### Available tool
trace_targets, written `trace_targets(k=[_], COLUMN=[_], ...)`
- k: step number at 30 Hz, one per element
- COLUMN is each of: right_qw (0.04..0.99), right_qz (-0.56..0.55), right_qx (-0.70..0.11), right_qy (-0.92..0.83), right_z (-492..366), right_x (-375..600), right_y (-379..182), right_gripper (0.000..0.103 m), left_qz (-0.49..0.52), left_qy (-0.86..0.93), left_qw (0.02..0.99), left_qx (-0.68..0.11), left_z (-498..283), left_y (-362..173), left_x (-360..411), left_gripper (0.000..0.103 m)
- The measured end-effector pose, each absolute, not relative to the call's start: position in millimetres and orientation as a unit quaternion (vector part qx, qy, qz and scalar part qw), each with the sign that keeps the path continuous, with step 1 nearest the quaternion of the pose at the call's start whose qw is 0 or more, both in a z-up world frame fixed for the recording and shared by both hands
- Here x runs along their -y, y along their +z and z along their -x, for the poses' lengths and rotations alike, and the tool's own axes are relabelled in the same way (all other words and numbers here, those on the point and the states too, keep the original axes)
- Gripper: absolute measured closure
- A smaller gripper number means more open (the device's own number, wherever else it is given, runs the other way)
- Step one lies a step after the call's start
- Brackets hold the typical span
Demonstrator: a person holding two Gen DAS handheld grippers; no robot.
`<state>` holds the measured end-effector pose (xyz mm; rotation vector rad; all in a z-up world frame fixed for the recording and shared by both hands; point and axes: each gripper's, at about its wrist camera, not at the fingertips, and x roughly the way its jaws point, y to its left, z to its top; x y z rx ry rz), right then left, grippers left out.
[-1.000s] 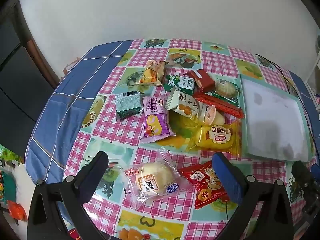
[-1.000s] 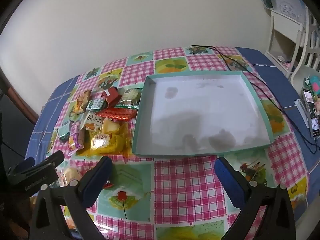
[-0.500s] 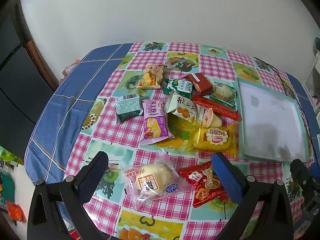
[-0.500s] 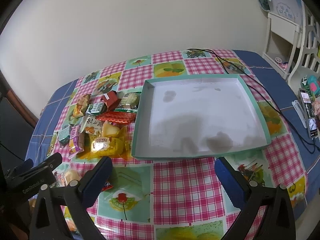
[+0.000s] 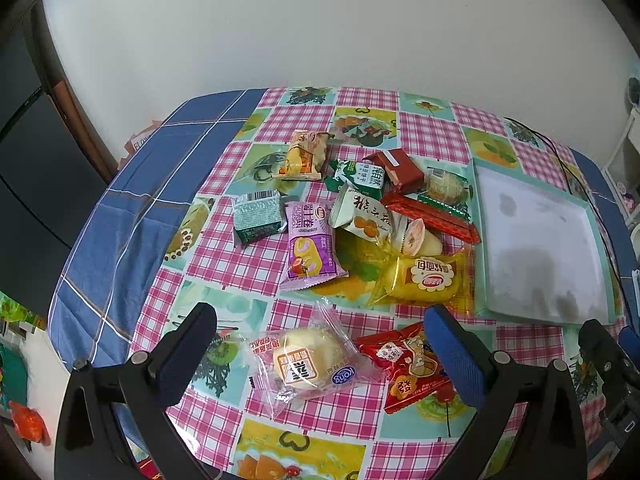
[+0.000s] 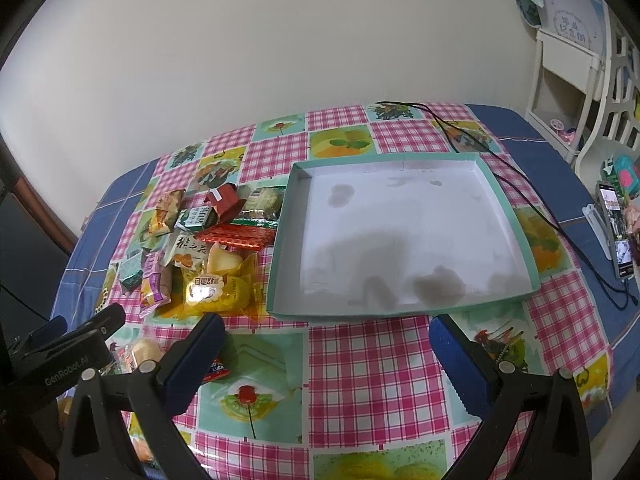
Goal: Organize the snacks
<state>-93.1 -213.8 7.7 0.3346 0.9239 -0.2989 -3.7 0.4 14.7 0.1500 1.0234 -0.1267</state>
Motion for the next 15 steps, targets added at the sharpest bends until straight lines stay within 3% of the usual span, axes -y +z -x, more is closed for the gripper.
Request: trace_targets(k=[15], right_qw=[0.872], right_qz=[-0.160], right_qx=[-0.445], right_qy=[-0.128], right_z=[90.0], right_x=[210.5], right_y=[3.9], right_gripper=[0.000], left_qz=[-0.096], left_qy=[-0.041], left_qw=[0.850], left_qx=[-0.516], left_z=[0.6], left_y=[9.9], left_x=[-0.7], left_gripper=[0.000])
